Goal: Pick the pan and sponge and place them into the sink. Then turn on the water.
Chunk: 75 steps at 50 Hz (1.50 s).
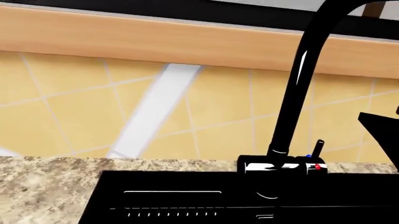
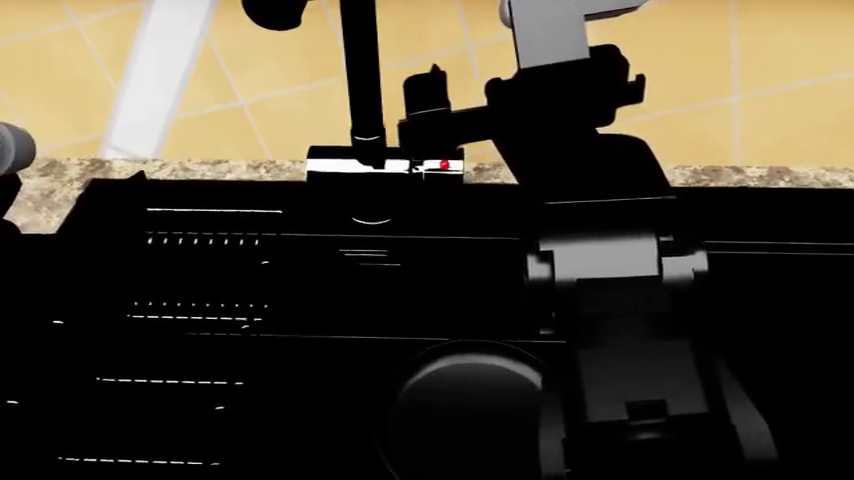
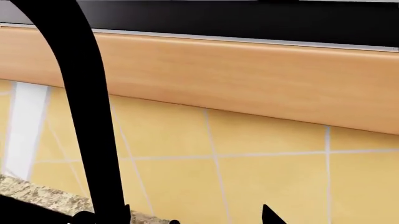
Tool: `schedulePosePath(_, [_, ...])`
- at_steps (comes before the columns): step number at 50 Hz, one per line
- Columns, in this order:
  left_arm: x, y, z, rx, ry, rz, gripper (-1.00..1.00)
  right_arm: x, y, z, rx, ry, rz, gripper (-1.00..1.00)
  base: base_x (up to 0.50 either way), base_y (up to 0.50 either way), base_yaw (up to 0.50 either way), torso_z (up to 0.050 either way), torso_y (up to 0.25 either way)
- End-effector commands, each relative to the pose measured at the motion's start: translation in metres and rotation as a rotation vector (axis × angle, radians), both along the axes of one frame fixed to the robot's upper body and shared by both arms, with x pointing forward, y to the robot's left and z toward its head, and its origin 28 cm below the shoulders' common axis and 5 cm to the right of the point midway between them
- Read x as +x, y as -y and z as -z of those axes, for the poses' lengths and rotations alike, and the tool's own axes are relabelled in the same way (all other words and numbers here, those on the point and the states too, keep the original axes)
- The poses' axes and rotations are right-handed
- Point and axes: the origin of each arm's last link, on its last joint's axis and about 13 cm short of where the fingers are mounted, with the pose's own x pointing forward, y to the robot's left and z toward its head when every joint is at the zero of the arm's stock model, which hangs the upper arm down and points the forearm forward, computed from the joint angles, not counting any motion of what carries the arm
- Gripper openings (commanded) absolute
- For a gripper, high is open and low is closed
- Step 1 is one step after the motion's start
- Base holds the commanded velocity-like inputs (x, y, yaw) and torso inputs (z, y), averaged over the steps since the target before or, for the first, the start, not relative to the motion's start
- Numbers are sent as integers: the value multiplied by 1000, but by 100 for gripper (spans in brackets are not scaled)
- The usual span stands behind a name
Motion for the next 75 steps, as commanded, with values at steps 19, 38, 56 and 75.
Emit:
schedulePosePath(19, [-3, -5, -40, 63, 74, -1, 100, 0, -4, -10, 1, 3, -24, 100, 0, 0, 0, 9, -79])
schedulePosePath(38, [-4, -10, -42, 61, 76, -15, 100, 0, -6, -10, -2, 0, -30, 100, 0, 0, 0, 9, -78])
schedulePosePath(56, [-6, -14, -42, 56, 77, -24, 100, 1, -10, -16, 5, 31, -53, 100, 0, 0, 0, 9, -78])
schedulePosePath(75, [-7, -15, -43, 51, 75, -26, 100, 2, -9, -25, 10, 58, -49, 100, 0, 0, 0, 4, -17])
